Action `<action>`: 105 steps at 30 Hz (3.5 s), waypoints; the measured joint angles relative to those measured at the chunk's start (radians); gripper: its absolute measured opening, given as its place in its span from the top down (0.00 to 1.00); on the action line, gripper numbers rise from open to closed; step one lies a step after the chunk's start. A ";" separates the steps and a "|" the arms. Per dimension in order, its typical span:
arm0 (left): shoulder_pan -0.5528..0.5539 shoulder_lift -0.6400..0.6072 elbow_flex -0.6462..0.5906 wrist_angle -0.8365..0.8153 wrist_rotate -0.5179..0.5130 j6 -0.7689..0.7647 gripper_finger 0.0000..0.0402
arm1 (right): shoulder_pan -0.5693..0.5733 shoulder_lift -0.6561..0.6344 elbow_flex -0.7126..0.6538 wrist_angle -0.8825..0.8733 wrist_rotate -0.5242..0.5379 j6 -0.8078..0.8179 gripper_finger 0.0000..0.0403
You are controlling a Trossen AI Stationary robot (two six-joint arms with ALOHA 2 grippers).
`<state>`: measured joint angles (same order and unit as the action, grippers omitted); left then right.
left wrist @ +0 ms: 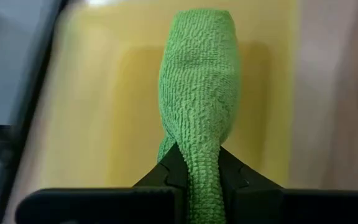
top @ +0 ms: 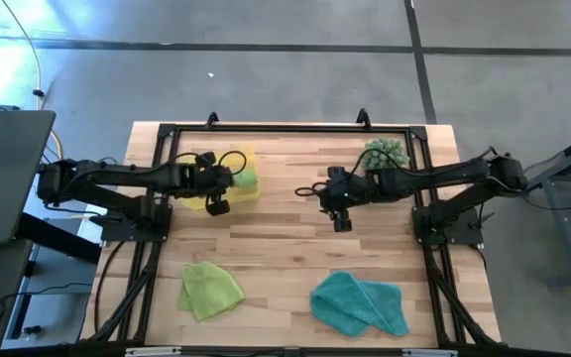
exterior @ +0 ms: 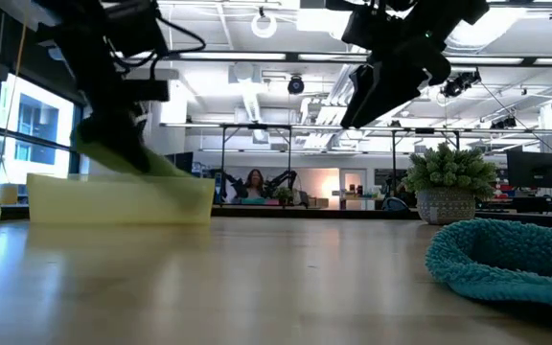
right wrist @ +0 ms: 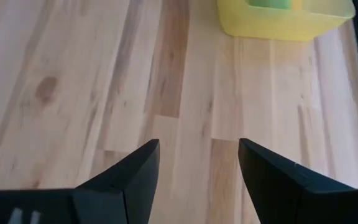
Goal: Roll microfiber towels into tight, uniform cylinder then place into a basket
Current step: Put the green microfiber towel into the yellow bin, then fold the blue microfiber towel
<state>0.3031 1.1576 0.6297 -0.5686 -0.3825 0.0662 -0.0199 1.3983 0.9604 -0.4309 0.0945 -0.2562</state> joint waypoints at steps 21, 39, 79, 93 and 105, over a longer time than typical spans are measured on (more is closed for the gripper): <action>0.000 0.000 -0.028 0.020 0.137 0.067 0.93 | -0.013 0.000 0.000 0.008 -0.050 -0.014 0.48; 0.000 0.000 -0.028 0.012 0.169 -0.014 0.65 | -0.013 0.000 0.000 0.006 -0.050 -0.014 0.48; -0.244 0.073 0.098 0.620 0.247 -0.291 0.57 | 0.251 -0.167 -0.165 -0.178 -0.316 0.792 0.48; -0.383 0.318 0.098 1.091 0.243 -0.291 0.57 | 0.606 -0.167 -0.441 0.376 -0.215 1.581 0.48; -0.437 0.335 0.097 1.119 0.242 -0.235 0.57 | 0.781 0.075 -0.326 0.455 -0.119 1.589 0.48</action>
<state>-0.1341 1.4925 0.7269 0.5509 -0.1402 -0.1692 0.7612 1.4732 0.6339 0.0242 -0.0243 1.3331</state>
